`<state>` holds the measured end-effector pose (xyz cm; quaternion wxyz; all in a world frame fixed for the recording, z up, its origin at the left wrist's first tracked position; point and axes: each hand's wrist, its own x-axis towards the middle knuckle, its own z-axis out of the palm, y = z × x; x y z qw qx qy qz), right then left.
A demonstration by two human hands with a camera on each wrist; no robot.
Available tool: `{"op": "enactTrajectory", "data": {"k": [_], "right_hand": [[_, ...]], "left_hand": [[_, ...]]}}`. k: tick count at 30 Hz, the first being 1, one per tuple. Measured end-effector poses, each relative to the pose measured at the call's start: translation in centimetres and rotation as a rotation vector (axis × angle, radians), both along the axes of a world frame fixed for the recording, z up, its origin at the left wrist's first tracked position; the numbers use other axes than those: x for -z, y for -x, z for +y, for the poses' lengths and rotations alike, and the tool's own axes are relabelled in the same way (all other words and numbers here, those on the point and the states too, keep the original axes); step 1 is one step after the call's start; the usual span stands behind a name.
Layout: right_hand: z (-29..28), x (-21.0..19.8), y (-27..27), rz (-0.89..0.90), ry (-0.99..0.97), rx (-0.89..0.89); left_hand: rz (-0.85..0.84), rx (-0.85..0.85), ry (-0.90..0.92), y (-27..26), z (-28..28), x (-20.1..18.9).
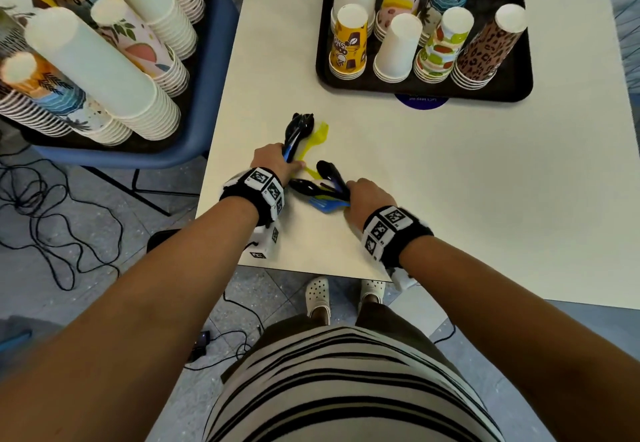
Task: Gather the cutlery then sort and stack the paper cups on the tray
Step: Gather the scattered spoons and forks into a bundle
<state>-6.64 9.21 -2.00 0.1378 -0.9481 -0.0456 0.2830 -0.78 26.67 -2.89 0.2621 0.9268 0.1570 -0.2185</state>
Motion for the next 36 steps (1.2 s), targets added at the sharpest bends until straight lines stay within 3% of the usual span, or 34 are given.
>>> {"op": "enactTrajectory", "data": {"k": [8,15,19,21,27,36], "right_hand": [[-4.1,-0.1,-0.9,-0.023,0.063,0.095],[-5.3,-0.4,-1.2,-0.051,0.124,0.012],[-5.5,-0.8,-1.1,-0.047,0.207,0.003],[-5.2,-1.3,-1.3,-0.044,0.131,0.009],[-1.4,-3.0,-1.8,-0.038,-0.105,-0.081],[10.0,-3.9,-0.2,-0.013,-0.256,-0.256]], "left_hand": [[-0.01,0.089,-0.075,0.9,-1.8,-0.5],[-0.004,0.047,-0.124,2.4,-2.2,-1.3],[0.067,0.037,-0.018,2.9,-2.2,-1.8],[0.08,0.004,0.053,3.7,-1.8,-2.2],[-0.046,-0.179,0.229,7.1,1.2,-2.7],[-0.212,-0.455,0.254,12.6,10.0,-3.9]]}}
